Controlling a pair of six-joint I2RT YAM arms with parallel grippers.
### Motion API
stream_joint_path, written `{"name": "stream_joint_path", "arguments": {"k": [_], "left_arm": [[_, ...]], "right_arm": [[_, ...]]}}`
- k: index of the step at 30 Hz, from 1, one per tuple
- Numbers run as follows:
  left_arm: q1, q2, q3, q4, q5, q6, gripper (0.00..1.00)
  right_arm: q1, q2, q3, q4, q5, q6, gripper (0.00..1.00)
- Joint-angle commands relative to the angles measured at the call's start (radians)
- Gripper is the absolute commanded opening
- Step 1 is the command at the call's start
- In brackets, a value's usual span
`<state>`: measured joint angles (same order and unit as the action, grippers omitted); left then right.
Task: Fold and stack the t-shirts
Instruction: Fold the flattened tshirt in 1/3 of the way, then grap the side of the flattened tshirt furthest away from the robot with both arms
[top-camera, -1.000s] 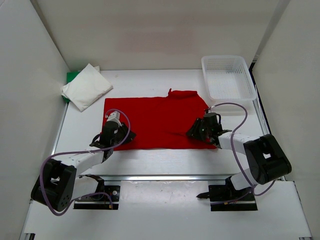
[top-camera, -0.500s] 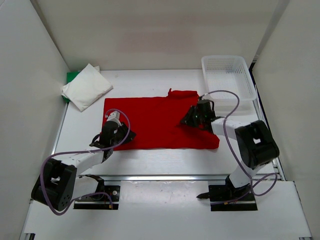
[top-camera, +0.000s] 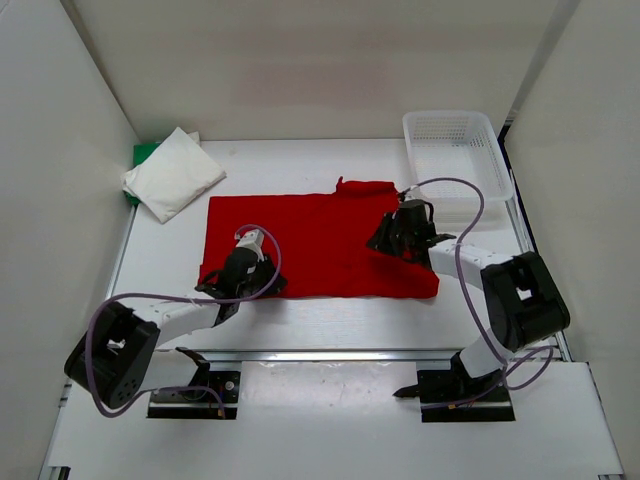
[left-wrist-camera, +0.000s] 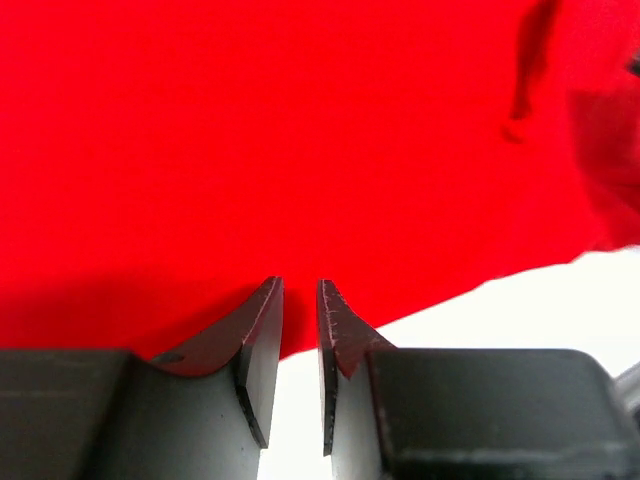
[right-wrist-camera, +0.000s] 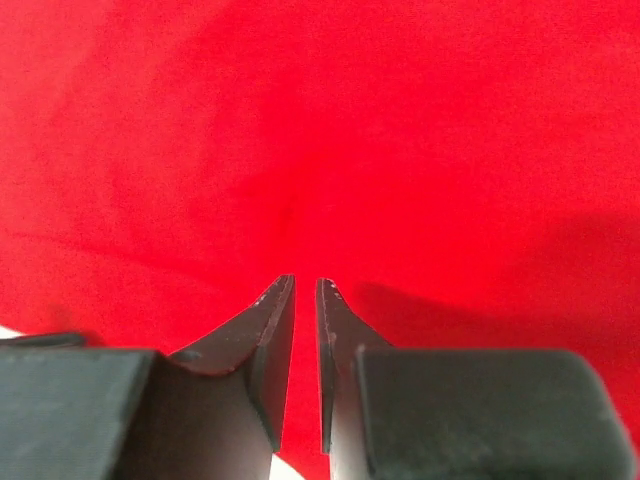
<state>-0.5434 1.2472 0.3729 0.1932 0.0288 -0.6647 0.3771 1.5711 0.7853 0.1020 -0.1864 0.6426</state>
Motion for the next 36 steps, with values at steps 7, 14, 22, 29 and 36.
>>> {"name": "stream_joint_path", "arguments": {"k": [7,14,22,29,36], "left_arm": [[0.082,-0.049,0.083,-0.052,0.0,0.027,0.33],[0.112,-0.037,0.074,-0.02,0.036,0.016,0.34],[0.137,-0.005,0.075,0.008,0.072,0.014,0.34],[0.161,0.055,0.109,0.02,0.103,0.01,0.35],[0.172,0.066,0.11,0.023,0.095,0.01,0.34]], "right_arm": [[-0.147,0.16,0.366,-0.099,0.059,-0.167,0.07],[-0.21,0.524,0.835,-0.28,0.057,-0.254,0.08],[-0.271,0.574,0.95,-0.416,0.294,-0.267,0.06],[-0.221,0.826,1.337,-0.62,0.196,-0.331,0.35],[-0.216,1.118,1.758,-0.808,0.116,-0.311,0.44]]}}
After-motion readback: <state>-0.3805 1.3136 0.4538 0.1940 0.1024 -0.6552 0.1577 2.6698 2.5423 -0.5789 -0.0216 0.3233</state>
